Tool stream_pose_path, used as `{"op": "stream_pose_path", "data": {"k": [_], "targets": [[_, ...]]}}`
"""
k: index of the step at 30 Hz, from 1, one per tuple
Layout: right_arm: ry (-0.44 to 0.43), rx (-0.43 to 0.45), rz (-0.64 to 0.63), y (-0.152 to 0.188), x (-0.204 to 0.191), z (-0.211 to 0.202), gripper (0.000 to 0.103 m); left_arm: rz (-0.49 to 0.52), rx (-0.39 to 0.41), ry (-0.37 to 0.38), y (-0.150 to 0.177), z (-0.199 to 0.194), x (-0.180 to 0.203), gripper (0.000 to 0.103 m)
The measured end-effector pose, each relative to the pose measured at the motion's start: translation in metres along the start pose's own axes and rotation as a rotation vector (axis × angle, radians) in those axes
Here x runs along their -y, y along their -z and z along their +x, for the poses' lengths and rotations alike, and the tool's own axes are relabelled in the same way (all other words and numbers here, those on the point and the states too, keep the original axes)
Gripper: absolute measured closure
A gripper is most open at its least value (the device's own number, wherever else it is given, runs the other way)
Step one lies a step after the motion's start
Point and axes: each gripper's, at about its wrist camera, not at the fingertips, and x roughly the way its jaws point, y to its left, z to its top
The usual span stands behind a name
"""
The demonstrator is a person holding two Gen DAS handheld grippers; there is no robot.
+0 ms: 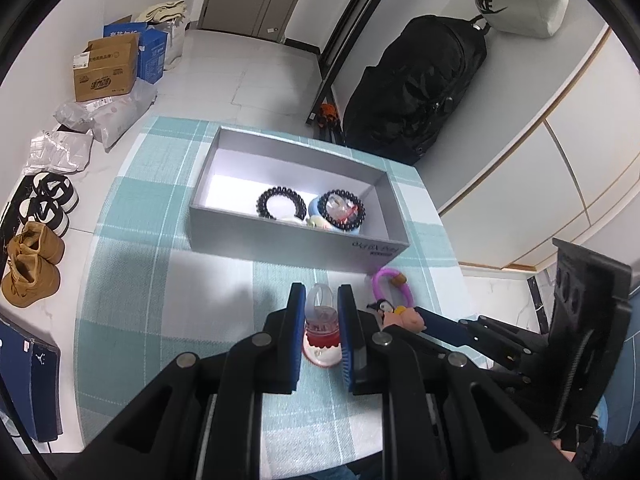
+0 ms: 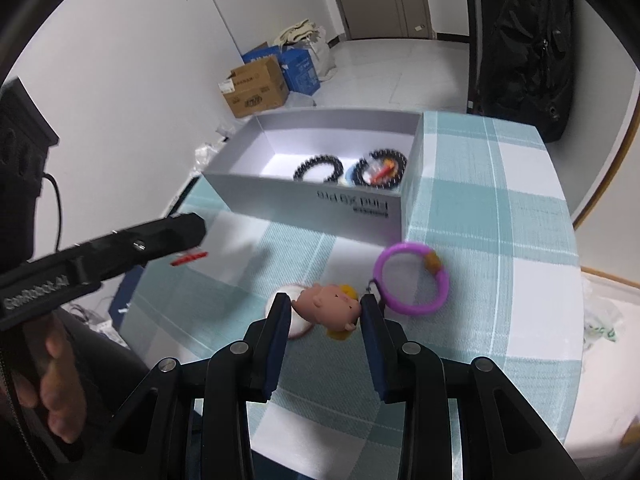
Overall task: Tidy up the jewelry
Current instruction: 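Carry the clear pacifier and pig figure into the grey box and open both grippers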
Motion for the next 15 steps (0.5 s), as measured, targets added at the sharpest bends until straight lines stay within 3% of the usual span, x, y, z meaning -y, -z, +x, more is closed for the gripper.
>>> {"op": "stream_pose_path", "data": {"k": [10, 15], "targets": [[-0.097, -0.001, 0.104, -0.033, 0.018, -0.005, 0.069, 0.006, 0.029, -0.006, -0.022, 0.006, 0.008, 0.092], [-0.118, 0.018, 0.084, -0.054, 0.018, -0.007, 0.069, -0.027, 0.020, 0.038, -0.036, 0.015, 0.006, 0.092]]}}
